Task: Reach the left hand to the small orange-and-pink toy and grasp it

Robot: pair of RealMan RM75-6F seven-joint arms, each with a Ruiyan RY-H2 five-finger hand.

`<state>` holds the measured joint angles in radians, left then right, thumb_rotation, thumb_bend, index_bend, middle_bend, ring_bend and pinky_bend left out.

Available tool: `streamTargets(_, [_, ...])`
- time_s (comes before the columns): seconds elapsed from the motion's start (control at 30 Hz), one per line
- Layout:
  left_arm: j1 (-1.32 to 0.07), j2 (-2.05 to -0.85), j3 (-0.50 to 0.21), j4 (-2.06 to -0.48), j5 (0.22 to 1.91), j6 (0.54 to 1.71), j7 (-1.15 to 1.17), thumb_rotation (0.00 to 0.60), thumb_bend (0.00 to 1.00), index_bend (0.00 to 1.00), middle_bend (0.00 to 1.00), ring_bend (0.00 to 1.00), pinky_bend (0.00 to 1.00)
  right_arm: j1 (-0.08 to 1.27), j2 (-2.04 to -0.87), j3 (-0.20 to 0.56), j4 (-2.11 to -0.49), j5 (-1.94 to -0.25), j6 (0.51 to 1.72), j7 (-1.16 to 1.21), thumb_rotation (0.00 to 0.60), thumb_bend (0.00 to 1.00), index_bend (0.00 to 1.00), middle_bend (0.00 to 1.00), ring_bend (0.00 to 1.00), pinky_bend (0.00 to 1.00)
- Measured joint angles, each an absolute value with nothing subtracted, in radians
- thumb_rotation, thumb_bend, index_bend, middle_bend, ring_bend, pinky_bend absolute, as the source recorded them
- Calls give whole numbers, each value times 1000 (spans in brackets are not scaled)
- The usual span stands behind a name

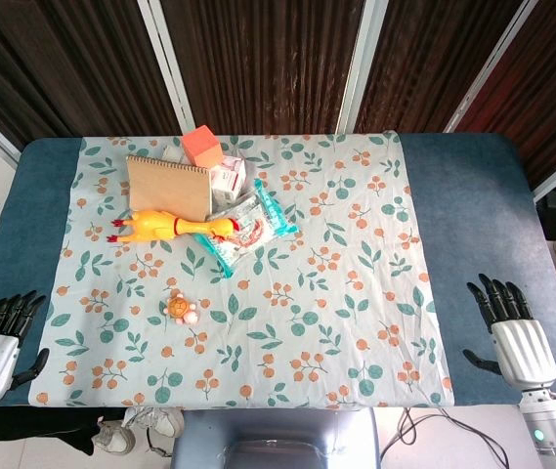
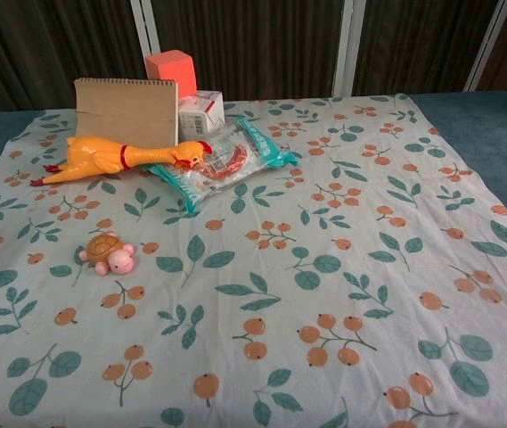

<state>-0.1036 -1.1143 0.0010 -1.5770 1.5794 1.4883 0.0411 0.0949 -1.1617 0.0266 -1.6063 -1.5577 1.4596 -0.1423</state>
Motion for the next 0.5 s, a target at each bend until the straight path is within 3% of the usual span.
streamTargets(0.3, [-113,-1137,4,-1559,1617,1495,43,600,389,0,12,21,84,88,-1149,21,-1617,-1570,1474,-132,600,178,0,0,0,0])
streamTargets(0.4, [-136,-1164,15,-1527,1681,1489,25,600,388,0,83,222,179,84,-1142,15,-1620,-1580,1478,-119,600,177,0,0,0,0])
streamTargets(0.5, [-177,-1222,21,-1475,1743,1463,25,600,385,2,99,520,490,80,-1133,8,-1623,-1588,1482,-109,600,177,0,0,0,0])
